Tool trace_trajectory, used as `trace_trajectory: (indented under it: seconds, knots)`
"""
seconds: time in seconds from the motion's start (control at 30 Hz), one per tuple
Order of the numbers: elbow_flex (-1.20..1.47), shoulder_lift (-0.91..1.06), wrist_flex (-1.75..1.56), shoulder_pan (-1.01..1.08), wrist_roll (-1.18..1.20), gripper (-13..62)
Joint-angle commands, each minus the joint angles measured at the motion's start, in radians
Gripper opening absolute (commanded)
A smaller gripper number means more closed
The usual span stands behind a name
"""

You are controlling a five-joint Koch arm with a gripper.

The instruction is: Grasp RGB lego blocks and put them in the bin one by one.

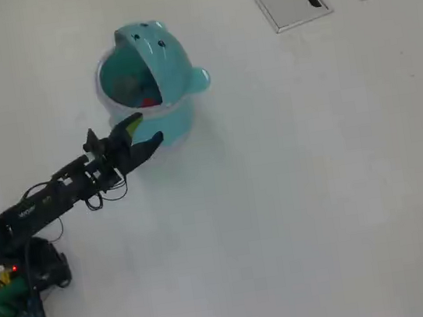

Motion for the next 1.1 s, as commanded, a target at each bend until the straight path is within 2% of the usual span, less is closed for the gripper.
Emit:
trace_trajectory:
  seconds: [0.0, 0.3, 0.47, 1.07]
  knots:
    - [-0.034, 0.055, -0.069, 0.011, 0.006, 34.1]
    - [0.055, 0.19, -0.015, 0.031, 0.031, 34.5]
    - [0.137, 0.29, 0.029, 0.11, 0.029, 33.7]
    - [0.383, 0.402, -0.044, 0.433, 0.08, 33.7]
